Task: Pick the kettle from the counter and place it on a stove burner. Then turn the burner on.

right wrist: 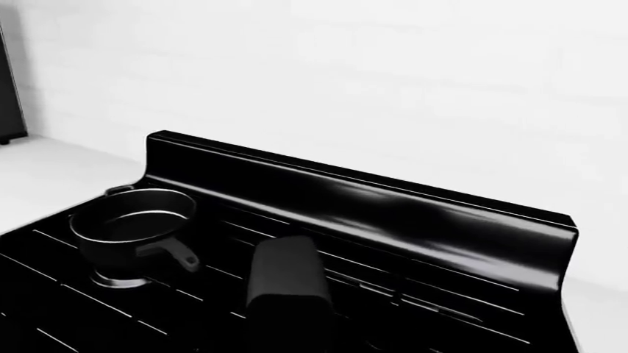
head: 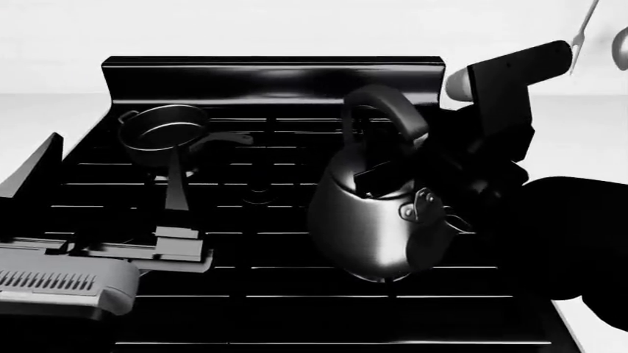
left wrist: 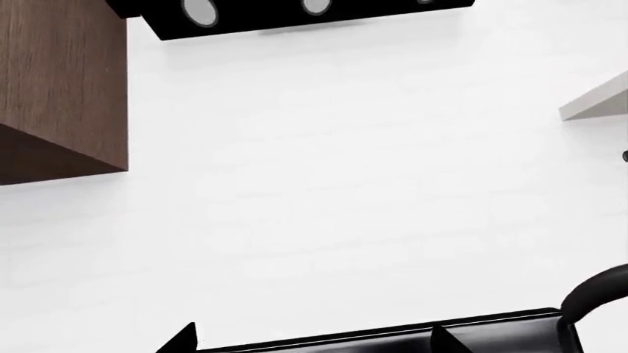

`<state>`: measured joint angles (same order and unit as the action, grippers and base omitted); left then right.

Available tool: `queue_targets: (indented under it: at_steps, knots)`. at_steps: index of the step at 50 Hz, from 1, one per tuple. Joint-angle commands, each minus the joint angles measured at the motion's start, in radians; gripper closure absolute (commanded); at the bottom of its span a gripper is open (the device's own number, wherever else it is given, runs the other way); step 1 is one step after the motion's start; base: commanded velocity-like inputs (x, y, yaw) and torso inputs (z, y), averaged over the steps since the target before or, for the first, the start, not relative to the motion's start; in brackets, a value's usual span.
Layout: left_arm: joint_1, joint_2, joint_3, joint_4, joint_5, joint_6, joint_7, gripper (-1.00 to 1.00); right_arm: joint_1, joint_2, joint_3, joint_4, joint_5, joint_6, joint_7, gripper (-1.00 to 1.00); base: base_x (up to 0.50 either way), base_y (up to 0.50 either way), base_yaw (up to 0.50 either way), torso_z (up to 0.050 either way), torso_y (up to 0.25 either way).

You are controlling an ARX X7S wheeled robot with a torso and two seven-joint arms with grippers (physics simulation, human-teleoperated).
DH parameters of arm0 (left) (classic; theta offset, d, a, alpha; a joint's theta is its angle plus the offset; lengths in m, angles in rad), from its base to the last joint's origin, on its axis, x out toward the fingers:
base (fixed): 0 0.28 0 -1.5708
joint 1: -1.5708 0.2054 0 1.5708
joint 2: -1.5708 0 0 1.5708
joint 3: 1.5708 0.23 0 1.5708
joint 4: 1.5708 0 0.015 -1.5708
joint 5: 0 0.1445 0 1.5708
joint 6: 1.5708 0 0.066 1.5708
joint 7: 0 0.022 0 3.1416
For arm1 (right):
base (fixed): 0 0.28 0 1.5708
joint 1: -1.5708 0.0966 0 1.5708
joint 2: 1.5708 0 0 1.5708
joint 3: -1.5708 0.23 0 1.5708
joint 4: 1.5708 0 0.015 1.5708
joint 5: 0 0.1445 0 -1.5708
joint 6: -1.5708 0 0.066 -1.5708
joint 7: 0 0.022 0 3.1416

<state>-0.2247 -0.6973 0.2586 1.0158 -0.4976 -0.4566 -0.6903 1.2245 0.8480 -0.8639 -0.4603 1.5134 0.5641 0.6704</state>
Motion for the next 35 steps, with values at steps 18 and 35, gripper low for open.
queue_targets:
  at_steps: [18, 35]
  knots:
    - [-0.006, -0.026, 0.02, -0.005, -0.013, 0.022, -0.026, -1.0, 0.004, 0.034, 0.034, -0.093, 0.036, -0.008, 0.037, -1.0, 0.0, 0.0, 0.0, 0.0, 0.0]
    - [-0.009, -0.04, 0.028, -0.006, -0.017, 0.035, -0.04, -1.0, -0.002, 0.034, 0.038, -0.111, 0.038, -0.016, 0.039, -1.0, 0.0, 0.0, 0.0, 0.0, 0.0]
